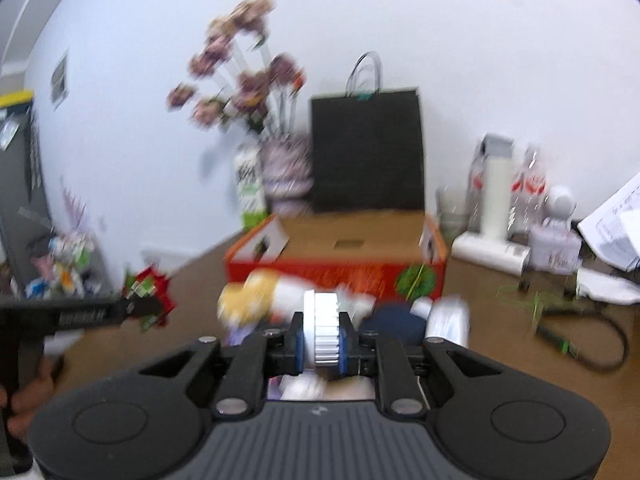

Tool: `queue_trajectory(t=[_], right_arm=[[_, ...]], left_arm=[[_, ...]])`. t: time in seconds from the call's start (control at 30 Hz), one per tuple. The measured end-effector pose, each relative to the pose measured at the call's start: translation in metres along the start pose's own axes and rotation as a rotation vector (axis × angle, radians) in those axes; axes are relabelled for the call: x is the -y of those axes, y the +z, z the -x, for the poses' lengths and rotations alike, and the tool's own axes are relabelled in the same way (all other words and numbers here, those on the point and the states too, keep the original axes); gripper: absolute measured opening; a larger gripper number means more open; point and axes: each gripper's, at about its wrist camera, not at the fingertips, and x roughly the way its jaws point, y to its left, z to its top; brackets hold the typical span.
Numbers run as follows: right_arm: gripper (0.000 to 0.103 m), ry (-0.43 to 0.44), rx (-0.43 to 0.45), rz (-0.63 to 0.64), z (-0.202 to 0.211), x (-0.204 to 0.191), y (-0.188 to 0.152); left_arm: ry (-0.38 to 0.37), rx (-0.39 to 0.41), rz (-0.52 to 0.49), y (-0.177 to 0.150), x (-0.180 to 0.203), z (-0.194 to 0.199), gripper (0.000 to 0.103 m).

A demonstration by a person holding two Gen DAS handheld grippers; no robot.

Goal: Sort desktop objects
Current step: 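Grasp the red flower ornament with the left gripper while the right gripper grasps the white round lid, then drop the flower ornament and white lid into the orange box with both grippers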

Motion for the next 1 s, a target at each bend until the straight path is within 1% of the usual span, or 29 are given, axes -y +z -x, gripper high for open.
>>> queue_trajectory(t=[0.03,0.07,0.13,0.2,0.23,0.27,0.37,0.4,0.43,0.47,0.53,0.57,0.6,0.67,0.7,0.73,0.77,0.8,0.83,0.87,0.93,0.97,1.0], right_arm=[[0.014,0.000,0.011,-0.009,-0.006,0.006,0.011],[0.014,0.006,0.021,-0.022,-0.019,0.015,0.029],[0.014,0.012,0.012,-0.028,-0.048,0.027,0.058],[0.014,-0.004,-0.021,-0.019,-0.094,0.040,0.090],[0.014,-0.022,-0.036,-0.027,-0.122,0.047,0.103],[0.014,-0.040,-0.061,-0.030,-0.153,0.055,0.117],[0.014,-0.045,-0.200,-0.075,-0.248,0.078,0.140],[0.014,-0.057,-0.246,-0.070,-0.276,0.084,0.143],[0.014,-0.080,-0.286,-0.071,-0.303,0.090,0.145],[0.014,-0.105,-0.330,-0.067,-0.333,0.097,0.146],[0.014,-0.144,-0.390,-0.061,-0.369,0.107,0.142],[0.014,-0.159,-0.405,-0.055,-0.386,0.113,0.140],[0.015,-0.170,-0.413,-0.037,-0.395,0.116,0.137],[0.016,-0.187,-0.431,-0.001,-0.419,0.121,0.131],[0.017,-0.189,-0.423,0.008,-0.423,0.122,0.128],[0.020,-0.194,-0.417,0.002,-0.428,0.125,0.125],[0.031,-0.203,-0.419,-0.019,-0.431,0.127,0.123],[0.038,-0.220,-0.419,-0.027,-0.434,0.128,0.121],[0.040,-0.224,-0.435,-0.037,-0.437,0.129,0.120],[0.042,-0.221,-0.432,-0.013,-0.437,0.127,0.119],[0.063,-0.232,-0.448,-0.007,-0.435,0.122,0.116],[0.063,-0.225,-0.450,-0.005,-0.433,0.119,0.115],[0.063,-0.216,-0.442,0.000,-0.429,0.118,0.116]], left_arm=[[0.006,0.003,0.005,0.013,0.000,-0.011,0.040],[0.006,0.007,0.015,0.026,-0.001,-0.021,0.040],[0.011,0.015,0.038,0.058,-0.002,-0.049,0.040],[0.066,0.032,0.012,0.085,0.004,-0.086,0.040],[0.103,0.017,-0.015,0.100,0.009,-0.115,0.040],[0.113,-0.011,-0.016,0.111,0.010,-0.139,0.040],[0.075,-0.152,-0.028,0.132,0.016,-0.223,0.040],[0.098,-0.178,-0.040,0.135,0.018,-0.248,0.040],[0.154,-0.192,-0.055,0.137,0.020,-0.272,0.040],[0.184,-0.220,-0.097,0.137,0.022,-0.296,0.040],[0.199,-0.299,-0.155,0.135,0.022,-0.331,0.040],[0.192,-0.331,-0.180,0.135,0.021,-0.344,0.040],[0.189,-0.340,-0.200,0.134,0.020,-0.353,0.041],[0.210,-0.324,-0.216,0.128,0.017,-0.362,0.042],[0.220,-0.337,-0.218,0.127,0.014,-0.366,0.043],[0.204,-0.361,-0.202,0.126,0.010,-0.371,0.043],[0.185,-0.385,-0.190,0.127,0.008,-0.378,0.046],[0.172,-0.395,-0.189,0.129,0.007,-0.380,0.052],[0.167,-0.380,-0.201,0.129,0.008,-0.381,0.060],[0.167,-0.364,-0.219,0.130,0.010,-0.380,0.065],[0.174,-0.341,-0.227,0.130,0.019,-0.372,0.095],[0.179,-0.330,-0.230,0.130,0.024,-0.368,0.100],[0.178,-0.316,-0.236,0.132,0.027,-0.361,0.101]])
